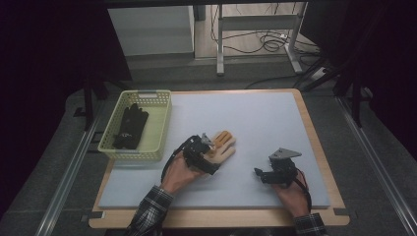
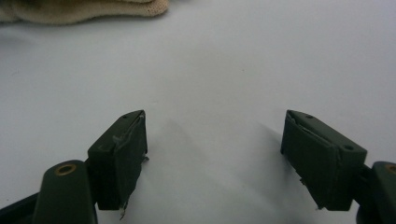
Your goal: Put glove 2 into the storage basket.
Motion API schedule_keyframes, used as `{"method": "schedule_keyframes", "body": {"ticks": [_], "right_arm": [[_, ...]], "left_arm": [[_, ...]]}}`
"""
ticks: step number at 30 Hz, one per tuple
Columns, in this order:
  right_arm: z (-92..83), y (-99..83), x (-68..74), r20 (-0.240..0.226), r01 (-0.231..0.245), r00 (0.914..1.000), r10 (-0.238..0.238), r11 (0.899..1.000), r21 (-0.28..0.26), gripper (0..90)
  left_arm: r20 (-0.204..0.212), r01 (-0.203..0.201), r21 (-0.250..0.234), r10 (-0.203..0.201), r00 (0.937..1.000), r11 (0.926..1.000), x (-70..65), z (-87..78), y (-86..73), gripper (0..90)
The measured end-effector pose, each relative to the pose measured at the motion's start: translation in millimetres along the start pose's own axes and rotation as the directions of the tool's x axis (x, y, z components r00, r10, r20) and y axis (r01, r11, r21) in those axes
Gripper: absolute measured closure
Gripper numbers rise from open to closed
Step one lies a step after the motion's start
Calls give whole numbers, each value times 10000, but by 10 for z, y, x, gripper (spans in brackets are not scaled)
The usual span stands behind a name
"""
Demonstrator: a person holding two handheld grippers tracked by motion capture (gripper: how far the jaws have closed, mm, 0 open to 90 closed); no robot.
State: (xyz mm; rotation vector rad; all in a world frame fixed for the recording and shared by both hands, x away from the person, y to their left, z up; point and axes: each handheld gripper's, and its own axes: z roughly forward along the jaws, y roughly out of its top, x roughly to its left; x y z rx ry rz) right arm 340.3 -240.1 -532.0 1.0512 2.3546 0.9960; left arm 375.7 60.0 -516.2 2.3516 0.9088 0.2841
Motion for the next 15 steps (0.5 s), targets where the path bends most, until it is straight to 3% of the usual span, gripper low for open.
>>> {"method": "schedule_keyframes", "body": {"ticks": [5,7,9,10,15], "right_arm": [[0,0,0,-4,-1,10000,1,10000,-2,223],[0,0,0,-1,1,10000,-1,10000,0,223],[1,0,0,-4,-4,10000,4,10000,4,223],[1,0,0,-4,-4,10000,4,10000,4,223],[1,0,0,-4,0,10000,0,10000,7,222]], "left_arm": [[-121,-184,572,191,9997,9982,6,176,44,0],[163,-1,560,-8,9999,9984,27,187,44,19],[255,-29,502,16,9997,9987,24,160,43,164],[259,-58,459,46,9997,9989,23,142,44,164],[174,181,532,-191,9997,9984,20,77,45,458]]}}
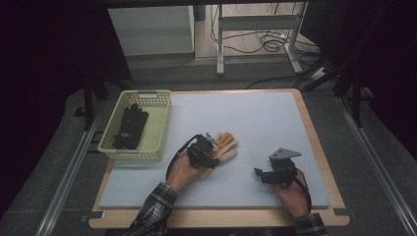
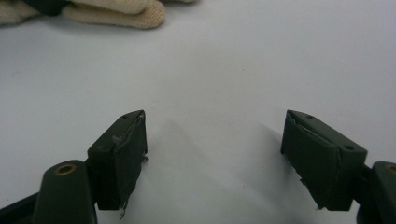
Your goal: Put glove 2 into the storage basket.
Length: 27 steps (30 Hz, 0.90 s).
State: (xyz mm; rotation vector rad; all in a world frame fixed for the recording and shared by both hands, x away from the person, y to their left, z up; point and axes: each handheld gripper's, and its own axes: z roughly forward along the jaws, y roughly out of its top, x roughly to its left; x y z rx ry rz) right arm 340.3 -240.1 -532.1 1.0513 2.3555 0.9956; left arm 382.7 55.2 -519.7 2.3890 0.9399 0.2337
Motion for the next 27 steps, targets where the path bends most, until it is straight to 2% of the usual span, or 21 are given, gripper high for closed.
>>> {"method": "schedule_keyframes", "body": {"ticks": [3,6,8,16,22,27], "right_arm": [[0,0,0,-2,-1,10000,1,10000,3,223],[0,0,0,0,-7,10000,7,10000,5,222],[0,0,0,-2,-7,10000,7,10000,6,222],[-1,0,-1,-2,1,10000,-1,10000,1,222],[1,-1,-2,-3,28,10000,-28,10000,-12,222],[2,-1,-2,-4,11,10000,-11,10000,-32,222]], "left_arm": [[83,10,27,-10,10000,10000,0,-19,3,528],[134,169,7,-169,9998,9999,18,-54,13,544],[28,310,-66,-310,9995,9995,43,-104,26,544],[-327,1022,-577,-1042,9940,9931,226,-479,108,535],[-756,1456,-792,-1516,9855,9862,460,-811,146,532],[-1266,1942,-1043,-2067,9702,9754,709,-1106,150,532]]}}
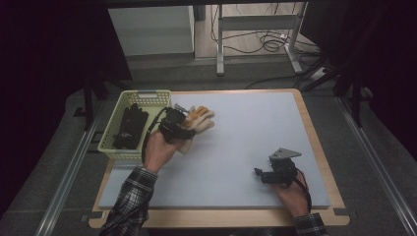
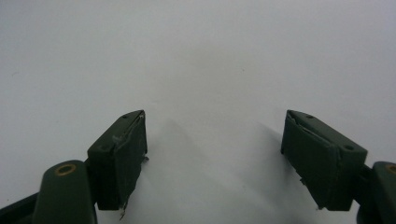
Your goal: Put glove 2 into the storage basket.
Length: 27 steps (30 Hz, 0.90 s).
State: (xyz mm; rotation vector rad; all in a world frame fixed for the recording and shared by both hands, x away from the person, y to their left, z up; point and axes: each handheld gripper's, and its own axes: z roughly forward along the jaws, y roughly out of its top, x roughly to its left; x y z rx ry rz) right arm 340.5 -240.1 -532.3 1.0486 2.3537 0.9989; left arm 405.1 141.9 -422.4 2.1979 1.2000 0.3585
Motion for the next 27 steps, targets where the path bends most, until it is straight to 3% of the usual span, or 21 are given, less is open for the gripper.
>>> {"method": "schedule_keyframes", "body": {"ticks": [5,9,12,20,24,27], "right_arm": [[0,0,-1,-1,2,10000,-2,10000,0,222],[0,0,0,1,-5,10000,5,10000,2,222],[1,0,1,-7,-29,10000,29,10000,-10,222],[1,1,0,-14,-46,10000,46,10000,-5,222],[1,1,0,-17,-50,10000,50,10000,-3,222],[1,1,0,-17,-52,10000,51,10000,-5,222]], "left_arm": [[-827,521,-207,-536,9951,9984,300,-182,17,525],[-1400,1073,-354,-1112,9839,9936,590,-284,-16,523],[-1791,1538,-342,-1575,9711,9875,807,-313,-69,522],[-2448,2545,-263,-2531,9360,9667,1216,-232,-222,522],[-2598,2750,-13,-2659,9283,9614,1331,-116,-292,522],[-2573,2811,247,-2656,9291,9594,1376,-6,-331,522]]}}
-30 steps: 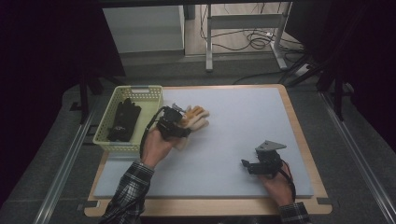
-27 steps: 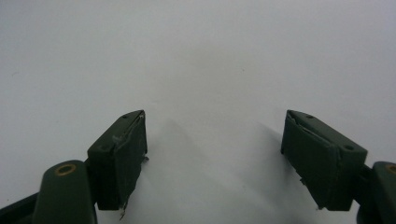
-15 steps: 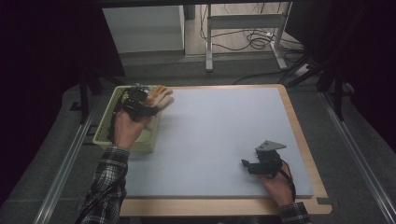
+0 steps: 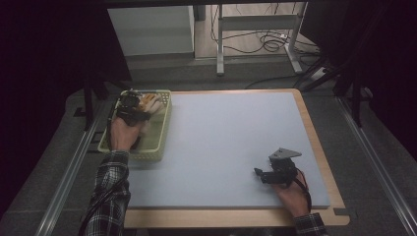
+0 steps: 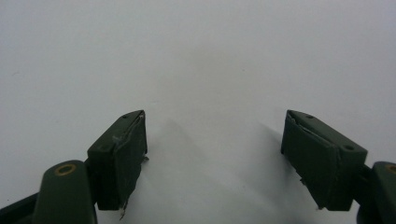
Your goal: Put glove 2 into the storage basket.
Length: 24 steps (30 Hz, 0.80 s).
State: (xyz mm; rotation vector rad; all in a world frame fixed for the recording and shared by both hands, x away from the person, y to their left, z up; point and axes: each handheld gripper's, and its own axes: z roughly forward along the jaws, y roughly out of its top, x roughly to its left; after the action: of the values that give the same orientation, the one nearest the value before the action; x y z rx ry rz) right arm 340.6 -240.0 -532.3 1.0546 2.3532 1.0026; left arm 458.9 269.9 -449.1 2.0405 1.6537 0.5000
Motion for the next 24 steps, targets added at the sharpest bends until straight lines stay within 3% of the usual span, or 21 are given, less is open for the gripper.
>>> {"method": "schedule_keyframes", "body": {"ticks": [7,17,24], "right_arm": [[-1,0,0,-4,2,10000,-2,10000,11,222],[0,0,0,-7,3,10000,-3,10000,8,222],[-1,0,-1,-10,3,10000,-3,10000,13,221]], "left_arm": [[50,-100,483,98,9999,9988,-19,239,-29,522],[172,-323,974,308,9994,9947,-92,409,-14,518],[230,-529,1448,501,9985,9880,-154,551,-19,509]]}}
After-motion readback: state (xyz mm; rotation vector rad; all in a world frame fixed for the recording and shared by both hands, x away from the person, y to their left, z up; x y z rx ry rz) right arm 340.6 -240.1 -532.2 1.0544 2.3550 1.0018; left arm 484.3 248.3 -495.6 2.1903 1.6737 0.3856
